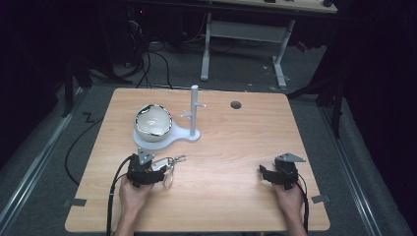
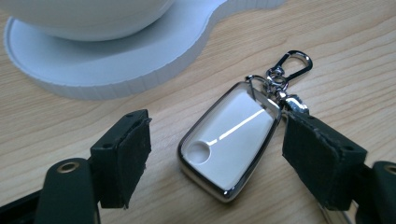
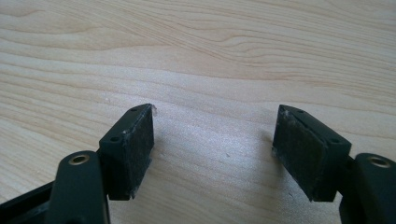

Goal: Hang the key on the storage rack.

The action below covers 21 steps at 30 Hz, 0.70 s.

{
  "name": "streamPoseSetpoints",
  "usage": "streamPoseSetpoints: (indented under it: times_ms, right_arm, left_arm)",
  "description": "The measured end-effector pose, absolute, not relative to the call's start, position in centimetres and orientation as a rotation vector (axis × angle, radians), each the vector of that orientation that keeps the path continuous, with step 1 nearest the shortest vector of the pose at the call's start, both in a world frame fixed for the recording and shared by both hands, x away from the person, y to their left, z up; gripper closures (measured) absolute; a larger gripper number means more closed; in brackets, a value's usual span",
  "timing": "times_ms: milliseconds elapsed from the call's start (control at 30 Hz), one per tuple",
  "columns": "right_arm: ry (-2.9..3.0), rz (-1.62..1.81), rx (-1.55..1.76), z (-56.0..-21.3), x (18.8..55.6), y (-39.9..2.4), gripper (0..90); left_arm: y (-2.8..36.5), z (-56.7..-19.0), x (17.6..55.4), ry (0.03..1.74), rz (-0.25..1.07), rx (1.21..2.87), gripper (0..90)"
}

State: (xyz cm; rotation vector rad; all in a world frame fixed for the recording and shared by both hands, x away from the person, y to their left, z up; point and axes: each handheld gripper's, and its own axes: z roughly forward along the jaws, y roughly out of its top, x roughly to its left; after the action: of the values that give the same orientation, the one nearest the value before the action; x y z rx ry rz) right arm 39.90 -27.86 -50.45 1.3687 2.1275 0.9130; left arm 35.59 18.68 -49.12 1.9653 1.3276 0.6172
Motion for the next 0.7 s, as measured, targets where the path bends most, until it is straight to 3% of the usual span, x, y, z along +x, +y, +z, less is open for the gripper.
streamPoseSetpoints:
  times_ms: [700]
  right_arm:
    - [2.127,0.913,1.369,-50.4,39.9,-27.9,29.2]
  left_arm:
    - [17.5,-50.6,36.8,1.304,0.582,1.982,40.0]
